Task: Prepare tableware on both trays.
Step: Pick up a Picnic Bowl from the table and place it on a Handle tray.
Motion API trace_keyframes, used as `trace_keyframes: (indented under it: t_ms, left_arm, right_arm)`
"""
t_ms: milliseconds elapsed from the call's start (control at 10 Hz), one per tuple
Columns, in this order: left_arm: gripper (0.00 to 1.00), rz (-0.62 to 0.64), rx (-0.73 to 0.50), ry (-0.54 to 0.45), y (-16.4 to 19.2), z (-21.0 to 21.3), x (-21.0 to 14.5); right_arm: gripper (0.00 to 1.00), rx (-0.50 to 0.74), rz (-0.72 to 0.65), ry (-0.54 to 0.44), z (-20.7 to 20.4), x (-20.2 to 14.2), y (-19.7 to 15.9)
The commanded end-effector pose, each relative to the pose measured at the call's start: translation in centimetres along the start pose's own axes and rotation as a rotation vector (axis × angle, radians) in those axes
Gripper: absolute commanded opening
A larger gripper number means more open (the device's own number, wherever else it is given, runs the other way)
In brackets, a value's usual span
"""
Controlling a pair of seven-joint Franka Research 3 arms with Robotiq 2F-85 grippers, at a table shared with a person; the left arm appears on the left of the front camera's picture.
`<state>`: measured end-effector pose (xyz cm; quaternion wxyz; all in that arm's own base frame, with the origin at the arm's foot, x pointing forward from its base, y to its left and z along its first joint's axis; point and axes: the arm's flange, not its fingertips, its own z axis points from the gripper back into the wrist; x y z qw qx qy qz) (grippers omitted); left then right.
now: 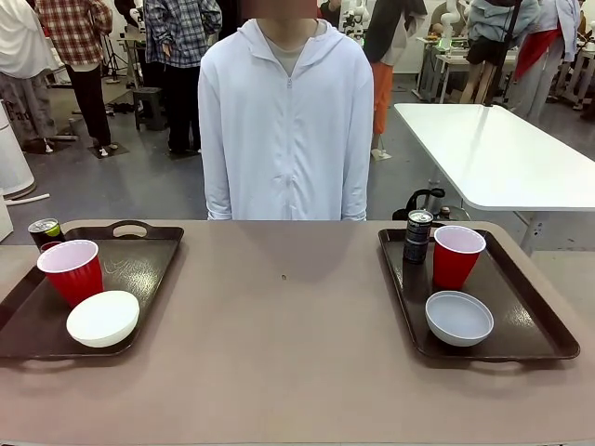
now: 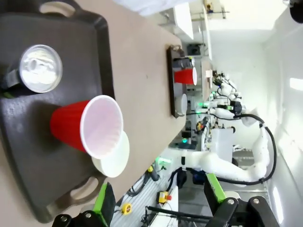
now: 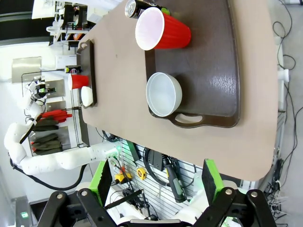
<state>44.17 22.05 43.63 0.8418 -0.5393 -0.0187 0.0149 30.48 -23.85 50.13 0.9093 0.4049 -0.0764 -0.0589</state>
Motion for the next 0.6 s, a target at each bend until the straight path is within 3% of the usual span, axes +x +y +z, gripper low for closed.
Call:
trace_keyframes:
  t_ms: [0,100,500]
  left_arm:
    - [1.0,0.03,0.091,-0.034,-0.9,-0.4,1.4]
    - [1.0,0.0,0.0,0.0,0.0,0.0,0.0]
    - [1.0,0.0,0.0,0.0,0.0,0.0,0.0]
  right_arm:
    - [0.99,0.001,0.0,0.001,0.0,0.0,0.1]
    - [0.99,0.001,0.0,0.001,0.0,0.0,0.1]
    - [0.99,0.001,0.0,0.001,0.0,0.0,0.1]
